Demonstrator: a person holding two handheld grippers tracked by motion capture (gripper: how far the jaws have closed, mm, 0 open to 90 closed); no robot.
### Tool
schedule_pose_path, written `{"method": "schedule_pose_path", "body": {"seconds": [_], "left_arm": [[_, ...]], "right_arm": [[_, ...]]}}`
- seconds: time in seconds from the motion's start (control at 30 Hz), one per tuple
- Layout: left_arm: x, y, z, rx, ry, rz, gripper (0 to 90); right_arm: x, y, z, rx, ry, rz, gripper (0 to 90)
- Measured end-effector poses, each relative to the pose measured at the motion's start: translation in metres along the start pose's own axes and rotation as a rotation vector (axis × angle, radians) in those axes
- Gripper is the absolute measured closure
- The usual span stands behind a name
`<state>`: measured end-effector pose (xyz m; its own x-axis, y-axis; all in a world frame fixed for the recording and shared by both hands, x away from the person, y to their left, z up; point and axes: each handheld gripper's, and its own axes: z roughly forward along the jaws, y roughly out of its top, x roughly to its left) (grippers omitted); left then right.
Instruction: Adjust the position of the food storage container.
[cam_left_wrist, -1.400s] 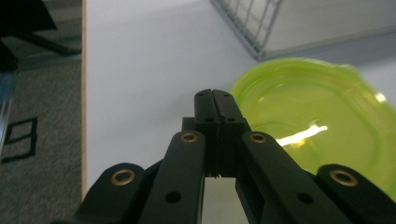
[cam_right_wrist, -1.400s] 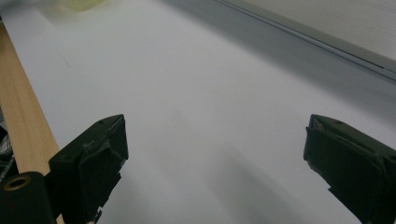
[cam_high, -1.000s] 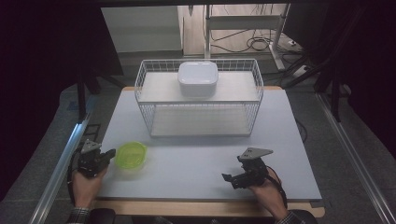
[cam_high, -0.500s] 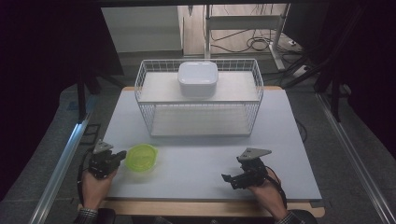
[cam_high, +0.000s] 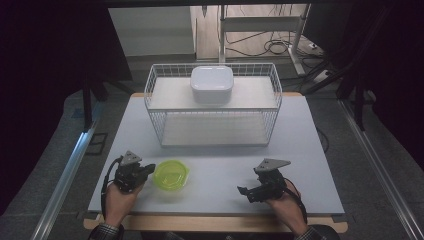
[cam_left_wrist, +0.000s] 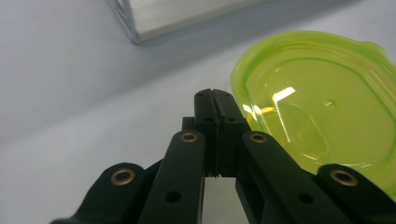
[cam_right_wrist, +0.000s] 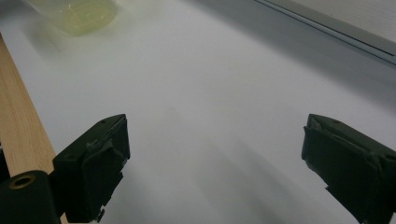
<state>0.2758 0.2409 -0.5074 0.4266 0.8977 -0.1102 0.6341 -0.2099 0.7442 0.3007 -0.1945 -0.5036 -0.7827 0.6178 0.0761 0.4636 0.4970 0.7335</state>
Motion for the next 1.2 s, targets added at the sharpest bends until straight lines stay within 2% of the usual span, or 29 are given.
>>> {"method": "schedule_pose_path", "body": {"seconds": [0.07, 0.13, 0.27, 0.47, 0.6, 0.9, 1.2], "left_arm": [[0.007, -0.004, -0.001, 0.007, 0.003, -0.018, 89.7], [0.012, -0.008, 0.0, 0.032, -0.003, -0.019, 89.7], [0.011, -0.013, 0.006, 0.071, -0.069, 0.016, 89.7], [-0.003, -0.014, 0.016, 0.118, -0.111, 0.059, 89.7], [-0.009, -0.014, 0.02, 0.136, -0.111, 0.077, 89.6], [-0.027, -0.012, 0.026, 0.152, -0.14, 0.108, 89.6], [-0.055, -0.007, 0.035, 0.17, -0.199, 0.177, 89.6]], "right_arm": [[0.0, 0.0, 0.0, -0.003, 0.0, 0.001, 8.0], [0.0, 0.0, 0.0, -0.005, -0.002, -0.001, 7.9], [0.0, 0.0, 0.0, -0.008, -0.006, -0.009, 7.7], [0.0, 0.0, 0.0, -0.008, -0.005, -0.008, 7.7], [0.0, 0.0, 0.0, -0.007, -0.004, -0.008, 7.7], [0.0, 0.0, 0.0, -0.006, -0.007, -0.007, 7.7], [0.0, 0.0, 0.0, -0.003, -0.008, -0.006, 7.7]]}}
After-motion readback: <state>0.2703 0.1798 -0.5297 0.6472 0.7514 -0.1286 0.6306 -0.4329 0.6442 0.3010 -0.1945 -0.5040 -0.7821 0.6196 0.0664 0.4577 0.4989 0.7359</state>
